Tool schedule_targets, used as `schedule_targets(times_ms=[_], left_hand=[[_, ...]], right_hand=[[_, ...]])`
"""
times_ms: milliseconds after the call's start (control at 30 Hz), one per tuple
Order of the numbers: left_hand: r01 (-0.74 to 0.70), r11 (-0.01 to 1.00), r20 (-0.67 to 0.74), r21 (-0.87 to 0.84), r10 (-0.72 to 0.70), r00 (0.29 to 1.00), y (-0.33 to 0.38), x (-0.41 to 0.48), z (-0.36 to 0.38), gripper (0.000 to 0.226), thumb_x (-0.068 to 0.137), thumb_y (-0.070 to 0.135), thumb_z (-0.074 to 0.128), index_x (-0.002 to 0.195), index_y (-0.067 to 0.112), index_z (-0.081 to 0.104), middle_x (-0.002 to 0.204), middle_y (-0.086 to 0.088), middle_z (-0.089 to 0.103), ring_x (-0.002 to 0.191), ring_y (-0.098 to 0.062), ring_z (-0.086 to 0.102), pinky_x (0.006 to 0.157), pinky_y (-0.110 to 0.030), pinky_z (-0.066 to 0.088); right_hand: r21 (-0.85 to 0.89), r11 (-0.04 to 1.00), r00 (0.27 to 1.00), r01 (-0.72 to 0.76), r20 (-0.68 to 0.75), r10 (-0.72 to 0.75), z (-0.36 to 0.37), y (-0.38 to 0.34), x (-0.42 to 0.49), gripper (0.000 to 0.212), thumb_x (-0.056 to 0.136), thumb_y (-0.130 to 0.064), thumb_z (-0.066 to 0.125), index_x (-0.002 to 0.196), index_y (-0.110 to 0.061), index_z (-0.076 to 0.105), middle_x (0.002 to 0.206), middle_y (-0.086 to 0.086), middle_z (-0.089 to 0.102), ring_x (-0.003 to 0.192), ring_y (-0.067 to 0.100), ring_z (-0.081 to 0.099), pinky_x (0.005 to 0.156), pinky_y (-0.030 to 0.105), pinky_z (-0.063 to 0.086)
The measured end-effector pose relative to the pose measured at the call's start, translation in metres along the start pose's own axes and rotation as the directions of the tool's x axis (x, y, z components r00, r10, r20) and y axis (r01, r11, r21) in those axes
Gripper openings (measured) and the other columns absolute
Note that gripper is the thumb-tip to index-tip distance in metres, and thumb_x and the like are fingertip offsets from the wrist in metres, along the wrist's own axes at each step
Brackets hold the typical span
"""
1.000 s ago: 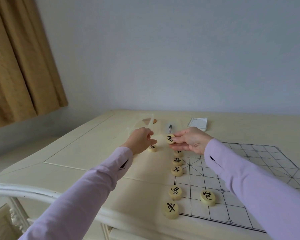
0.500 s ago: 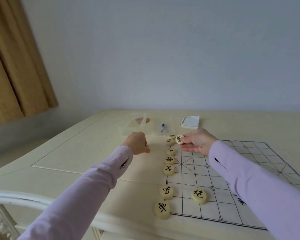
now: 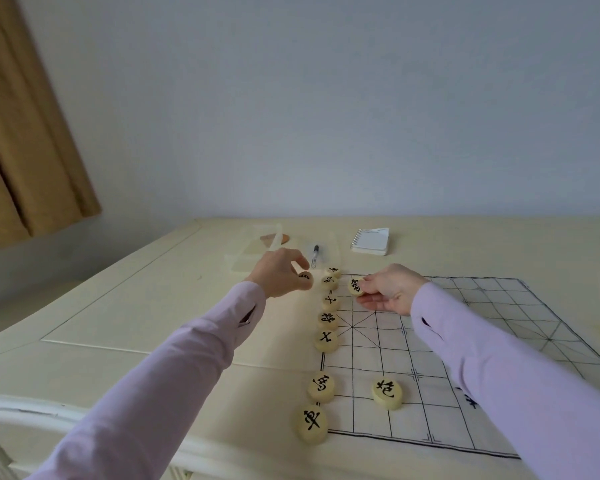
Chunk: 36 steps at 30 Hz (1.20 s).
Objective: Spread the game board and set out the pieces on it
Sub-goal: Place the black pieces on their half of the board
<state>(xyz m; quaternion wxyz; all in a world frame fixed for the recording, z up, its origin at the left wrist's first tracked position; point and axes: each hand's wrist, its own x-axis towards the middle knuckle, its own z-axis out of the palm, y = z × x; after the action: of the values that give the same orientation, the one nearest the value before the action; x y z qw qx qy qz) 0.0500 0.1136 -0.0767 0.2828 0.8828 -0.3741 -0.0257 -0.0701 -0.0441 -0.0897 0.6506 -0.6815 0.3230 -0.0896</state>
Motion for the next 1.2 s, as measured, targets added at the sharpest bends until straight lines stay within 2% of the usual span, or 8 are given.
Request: schedule_targets(times_ms=[100,200,367,500,633,833,1100,1200], left_hand=[[0.006,0.996,0.031,-0.084,-0.004,0.999,0.006,0.004,0.003,0.020,0.082,0.025,0.068,0.101,0.019,0.066,0.081,-0.007,0.072,0.070,-0.012,0.062,0.063,-0.021,0.046],[0.051,0.984,0.075,-0.173,-0.039,0.996,0.009,0.009,0.007,0.021,0.082,0.026,0.071,0.100,0.017,0.066,0.083,-0.007,0.072,0.069,-0.010,0.066,0.057,-0.019,0.043],[0.117,0.949,0.142,-0.293,-0.078,0.987,0.012,0.014,0.012,0.023,0.079,0.023,0.075,0.098,0.014,0.066,0.088,-0.009,0.073,0.075,-0.014,0.070,0.076,-0.024,0.053],[0.149,0.918,0.169,-0.367,-0.092,0.981,0.017,0.016,0.014,0.023,0.079,0.019,0.075,0.098,0.010,0.066,0.086,-0.009,0.073,0.078,-0.021,0.071,0.089,-0.035,0.056],[0.157,0.912,0.173,-0.379,-0.097,0.980,0.020,0.013,0.013,0.021,0.081,0.018,0.073,0.099,0.009,0.065,0.080,-0.005,0.071,0.080,-0.024,0.072,0.088,-0.036,0.056],[0.164,0.919,0.189,-0.360,-0.100,0.977,0.020,0.009,0.013,0.022,0.082,0.018,0.072,0.101,0.009,0.064,0.080,-0.005,0.071,0.078,-0.024,0.072,0.088,-0.035,0.056],[0.125,0.964,0.163,-0.235,-0.088,0.983,0.018,0.011,0.013,0.025,0.079,0.026,0.074,0.097,0.012,0.066,0.084,-0.011,0.074,0.077,-0.020,0.072,0.085,-0.034,0.057],[0.094,0.995,0.133,-0.018,-0.091,0.987,0.024,0.011,0.014,0.023,0.078,0.035,0.073,0.082,0.012,0.069,0.073,-0.006,0.072,0.070,-0.015,0.070,0.065,-0.024,0.053]], right_hand=[[0.031,0.999,1.000,-0.019,0.014,0.019,-0.002,0.000,-0.001,0.004,0.093,0.004,0.051,0.093,0.006,0.055,0.073,0.015,0.056,0.062,0.020,0.054,0.061,0.028,0.047],[0.055,0.998,1.000,-0.027,0.016,0.026,-0.004,-0.001,0.000,0.019,0.094,0.003,0.047,0.076,0.001,0.049,0.073,0.016,0.055,0.063,0.022,0.054,0.064,0.030,0.048],[0.130,0.991,0.999,-0.025,0.039,0.021,-0.006,-0.008,-0.004,0.017,0.101,-0.005,0.035,0.092,0.002,0.048,0.105,0.027,0.058,0.098,0.036,0.060,0.087,0.038,0.047],[0.183,0.982,0.992,-0.056,0.118,0.035,-0.001,-0.011,-0.006,0.032,0.102,-0.009,0.033,0.127,0.011,0.041,0.129,0.033,0.051,0.121,0.042,0.052,0.086,0.041,0.046],[0.155,0.985,0.982,-0.081,0.183,0.051,0.006,-0.012,-0.010,0.029,0.102,-0.008,0.033,0.115,0.013,0.049,0.130,0.034,0.050,0.122,0.043,0.051,0.088,0.043,0.046],[0.095,0.993,0.975,-0.072,0.216,0.050,0.010,-0.010,-0.013,0.031,0.101,-0.009,0.037,0.077,0.002,0.054,0.128,0.033,0.052,0.121,0.042,0.052,0.095,0.042,0.045],[0.069,0.996,0.985,-0.049,0.166,0.037,0.009,-0.012,-0.015,0.026,0.101,-0.009,0.037,0.086,0.006,0.052,0.127,0.033,0.053,0.118,0.043,0.054,0.098,0.045,0.046],[0.063,0.998,0.995,-0.026,0.098,0.019,0.008,-0.014,-0.012,0.025,0.100,-0.007,0.039,0.079,0.003,0.049,0.113,0.032,0.057,0.118,0.043,0.054,0.093,0.044,0.047]])
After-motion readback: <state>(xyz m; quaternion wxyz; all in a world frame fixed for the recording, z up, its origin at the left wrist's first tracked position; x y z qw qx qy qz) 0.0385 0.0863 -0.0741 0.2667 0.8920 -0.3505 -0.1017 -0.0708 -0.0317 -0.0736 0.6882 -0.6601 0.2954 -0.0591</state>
